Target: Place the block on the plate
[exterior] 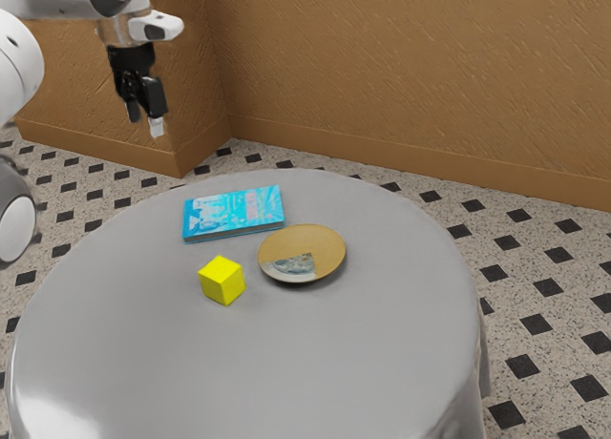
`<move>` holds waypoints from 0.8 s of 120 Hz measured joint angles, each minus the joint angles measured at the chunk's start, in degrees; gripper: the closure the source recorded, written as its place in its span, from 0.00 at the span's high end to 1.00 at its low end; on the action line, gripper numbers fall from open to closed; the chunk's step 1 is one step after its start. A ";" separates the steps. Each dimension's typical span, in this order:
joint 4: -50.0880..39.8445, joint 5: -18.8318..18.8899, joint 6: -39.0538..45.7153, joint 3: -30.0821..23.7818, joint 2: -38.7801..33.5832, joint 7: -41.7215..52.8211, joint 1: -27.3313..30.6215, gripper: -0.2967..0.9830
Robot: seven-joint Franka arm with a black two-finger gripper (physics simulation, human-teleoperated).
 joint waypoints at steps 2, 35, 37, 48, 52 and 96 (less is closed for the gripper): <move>0.00 -0.15 0.10 0.04 -0.13 0.03 0.07 0.77; 0.11 -1.23 0.68 -0.05 -0.72 0.60 2.29 0.77; 0.15 -1.23 0.76 -0.09 -0.71 0.63 2.21 0.77; 0.24 -0.99 1.88 -0.27 -0.23 0.68 1.20 0.77; 0.24 -0.96 2.64 -0.38 0.42 0.58 0.71 0.77; 1.25 -1.36 9.40 -3.66 4.03 -3.17 -4.22 0.77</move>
